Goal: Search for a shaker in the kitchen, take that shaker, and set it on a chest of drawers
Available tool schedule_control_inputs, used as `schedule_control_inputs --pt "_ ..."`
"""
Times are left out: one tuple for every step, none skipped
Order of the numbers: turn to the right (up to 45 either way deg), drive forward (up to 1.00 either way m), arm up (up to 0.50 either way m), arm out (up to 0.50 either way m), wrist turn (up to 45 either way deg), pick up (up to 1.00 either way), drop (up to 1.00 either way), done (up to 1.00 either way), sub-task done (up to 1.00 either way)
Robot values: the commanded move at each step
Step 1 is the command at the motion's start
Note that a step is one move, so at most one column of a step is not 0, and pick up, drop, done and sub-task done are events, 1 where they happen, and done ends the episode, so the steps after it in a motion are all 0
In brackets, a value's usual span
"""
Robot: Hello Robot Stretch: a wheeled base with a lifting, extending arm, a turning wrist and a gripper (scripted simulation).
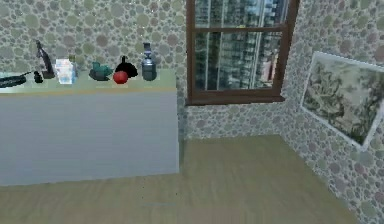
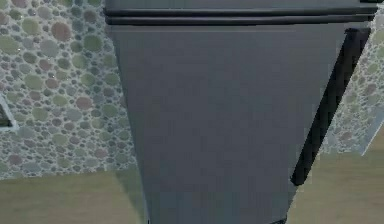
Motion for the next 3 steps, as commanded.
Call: schedule_control_inputs --pt "0.0 0.2 0.0 0.0 0.0 0.0 0.0 0.0 0.0" --pt "6.0 0.0 0.0 0.0 0.0 0.0 0.0 0.0 0.0" --pt "0.0 1.0 0.0 0.0 0.0 0.0 0.0 0.0 0.0"
